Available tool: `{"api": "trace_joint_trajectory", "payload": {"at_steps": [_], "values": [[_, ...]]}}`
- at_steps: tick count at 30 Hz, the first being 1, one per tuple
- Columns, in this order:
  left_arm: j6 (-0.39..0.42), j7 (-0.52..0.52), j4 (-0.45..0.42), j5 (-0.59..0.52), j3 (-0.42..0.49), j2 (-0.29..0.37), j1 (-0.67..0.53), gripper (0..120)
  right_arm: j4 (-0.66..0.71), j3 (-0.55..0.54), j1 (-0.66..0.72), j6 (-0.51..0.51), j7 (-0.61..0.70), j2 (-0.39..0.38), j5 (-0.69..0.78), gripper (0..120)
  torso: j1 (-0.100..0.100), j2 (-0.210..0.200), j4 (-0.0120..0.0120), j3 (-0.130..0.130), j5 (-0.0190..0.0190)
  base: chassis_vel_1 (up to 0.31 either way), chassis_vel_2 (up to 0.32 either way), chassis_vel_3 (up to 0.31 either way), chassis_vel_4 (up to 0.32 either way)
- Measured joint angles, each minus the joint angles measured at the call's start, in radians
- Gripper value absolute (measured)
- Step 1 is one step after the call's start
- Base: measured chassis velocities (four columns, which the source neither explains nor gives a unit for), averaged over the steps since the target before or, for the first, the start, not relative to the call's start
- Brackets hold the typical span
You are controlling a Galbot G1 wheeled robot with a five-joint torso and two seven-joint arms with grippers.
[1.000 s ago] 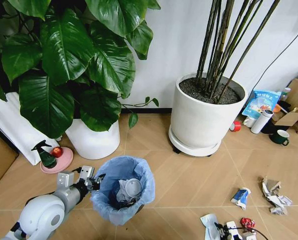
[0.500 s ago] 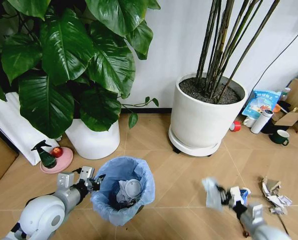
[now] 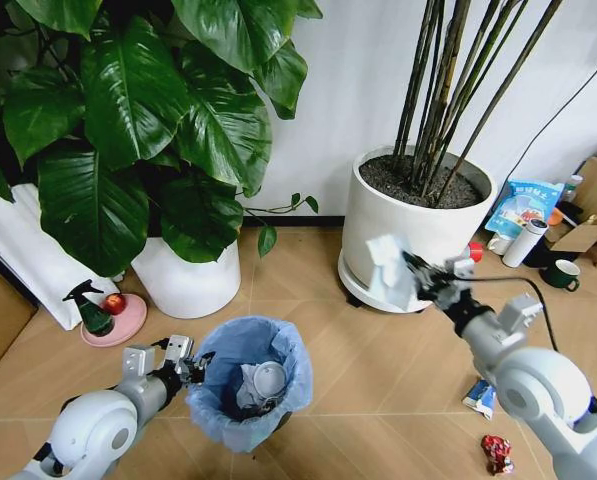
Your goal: Pick up the trash bin and place the garbage on the floor into it.
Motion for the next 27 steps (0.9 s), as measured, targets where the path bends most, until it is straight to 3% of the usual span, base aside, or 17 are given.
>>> {"api": "trace_joint_trajectory", "payload": {"at_steps": [6, 12, 17, 27], "values": [[0.008, -0.011, 0.011, -0.017, 0.019, 0.003, -0.033, 0, 0.033, -0.159, 0.183, -0.037, 0.004, -0.058, 0.110, 0, 0.000, 0.000, 0.0000, 0.000, -0.0003, 0.000, 0.000, 0.000, 0.000], [0.011, -0.012, 0.018, -0.023, 0.028, 0.002, -0.044, 0, 0.047, -0.275, 0.259, -0.049, 0.014, -0.063, 0.141, 0, 0.000, 0.000, -0.0001, 0.000, -0.0001, 0.000, 0.000, 0.000, 0.000], [0.014, -0.014, 0.026, -0.029, 0.048, -0.004, -0.061, 0, 0.026, -0.455, 0.350, -0.049, 0.027, -0.018, 0.134, 0, 0.000, 0.000, -0.0002, 0.000, -0.0001, 0.000, 0.000, 0.000, 0.000], [0.020, -0.024, 0.028, -0.047, 0.052, -0.003, -0.076, 0, -0.042, -0.620, 0.437, -0.044, 0.040, 0.053, 0.092, 0, 0.000, 0.000, 0.0000, 0.000, -0.0001, 0.000, 0.000, 0.000, 0.000]]}}
